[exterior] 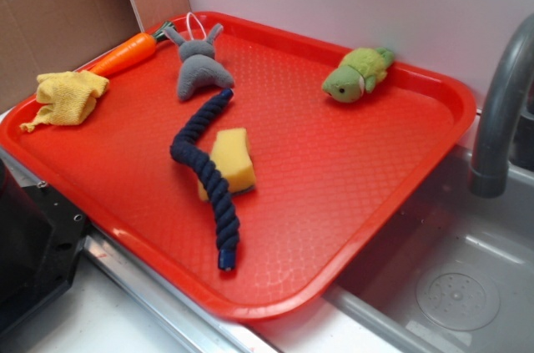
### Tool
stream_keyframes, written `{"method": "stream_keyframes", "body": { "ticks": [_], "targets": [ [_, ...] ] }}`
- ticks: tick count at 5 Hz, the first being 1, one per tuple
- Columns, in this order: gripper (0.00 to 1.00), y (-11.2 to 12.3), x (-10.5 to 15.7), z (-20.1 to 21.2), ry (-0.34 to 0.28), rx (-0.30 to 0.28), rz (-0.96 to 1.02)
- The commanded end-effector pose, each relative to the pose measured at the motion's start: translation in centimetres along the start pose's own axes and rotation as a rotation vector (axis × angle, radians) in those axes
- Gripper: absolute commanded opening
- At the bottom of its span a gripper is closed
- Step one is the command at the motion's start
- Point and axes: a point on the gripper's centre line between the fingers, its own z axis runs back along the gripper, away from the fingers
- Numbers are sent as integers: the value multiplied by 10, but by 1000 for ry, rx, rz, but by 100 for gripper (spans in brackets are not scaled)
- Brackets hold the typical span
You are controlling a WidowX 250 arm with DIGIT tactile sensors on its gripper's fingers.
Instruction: Grab the gray animal.
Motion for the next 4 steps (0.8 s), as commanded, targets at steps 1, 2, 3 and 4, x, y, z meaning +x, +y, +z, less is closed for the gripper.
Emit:
{"method": "stream_keyframes", "body": {
  "ticks": [1,2,3,4],
  "targets": [
    [100,4,7,6,-23,-3,11],
    [100,-18,41,-44,163,105,55],
    [100,-23,76,-81,211,42,195],
    [100,-16,90,-107,217,97,304]
  ]
}}
